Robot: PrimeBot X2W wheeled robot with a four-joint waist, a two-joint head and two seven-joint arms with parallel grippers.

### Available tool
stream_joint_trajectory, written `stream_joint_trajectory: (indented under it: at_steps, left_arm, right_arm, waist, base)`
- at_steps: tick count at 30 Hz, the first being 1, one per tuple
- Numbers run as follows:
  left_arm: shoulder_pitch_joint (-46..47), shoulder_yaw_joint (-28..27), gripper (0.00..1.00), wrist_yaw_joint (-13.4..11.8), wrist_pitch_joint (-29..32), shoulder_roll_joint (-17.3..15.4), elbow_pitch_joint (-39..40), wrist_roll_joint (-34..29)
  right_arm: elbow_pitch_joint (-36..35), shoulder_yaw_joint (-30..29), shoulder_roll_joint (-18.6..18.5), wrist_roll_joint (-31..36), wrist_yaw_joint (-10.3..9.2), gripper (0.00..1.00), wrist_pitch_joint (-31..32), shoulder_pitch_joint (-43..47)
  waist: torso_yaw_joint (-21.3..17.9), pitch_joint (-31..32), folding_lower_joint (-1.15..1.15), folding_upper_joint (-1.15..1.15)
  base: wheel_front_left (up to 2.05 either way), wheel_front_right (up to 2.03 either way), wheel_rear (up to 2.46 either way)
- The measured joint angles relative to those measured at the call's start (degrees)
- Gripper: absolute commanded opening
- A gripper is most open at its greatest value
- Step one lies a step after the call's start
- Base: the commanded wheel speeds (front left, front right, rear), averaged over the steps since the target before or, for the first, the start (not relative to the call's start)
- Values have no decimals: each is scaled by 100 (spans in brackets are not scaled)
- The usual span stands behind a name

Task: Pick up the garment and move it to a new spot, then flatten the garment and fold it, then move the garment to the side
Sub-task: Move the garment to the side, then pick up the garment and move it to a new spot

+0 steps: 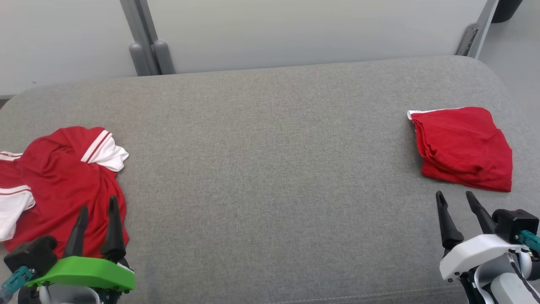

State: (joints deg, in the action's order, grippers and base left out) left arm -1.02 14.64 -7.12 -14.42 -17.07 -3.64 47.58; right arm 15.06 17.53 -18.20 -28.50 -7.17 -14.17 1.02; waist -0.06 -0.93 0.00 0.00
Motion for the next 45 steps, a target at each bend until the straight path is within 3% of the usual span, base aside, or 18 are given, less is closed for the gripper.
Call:
stream_joint_trajectory:
  at_steps: [11, 18, 24, 35, 45]
  left_arm:
    - [-2, 52, 100, 11, -1, 190, 154, -250]
    - [-4, 47, 100, 12, -1, 218, 211, -355]
    - [-30, -44, 100, 12, -1, 266, 232, -454]
    - [-411, -525, 100, 11, -1, 376, 291, -620]
    - [-627, -575, 100, 10, -1, 370, 298, -651]
  right_arm:
    - [-446, -274, 63, 364, -1, 100, 0, 244]
    - [-743, 115, 5, 545, 1, 100, 0, 309]
    - [-913, 524, -120, 838, 165, 100, 9, 248]
    - [-946, 1112, 51, 1043, 564, 100, 220, -266]
    - [-862, 992, 122, 1028, 504, 100, 269, -279]
  waist:
    - [88, 21, 0, 0]
    - [410, 25, 0, 0]
    - [801, 24, 0, 0]
    - [1642, 59, 0, 0]
    - [2517, 169, 0, 0]
  base:
    - [0, 0, 0]
    - [0, 0, 0]
    - [0, 0, 0]
    - [0, 0, 0]
    - [0, 0, 0]
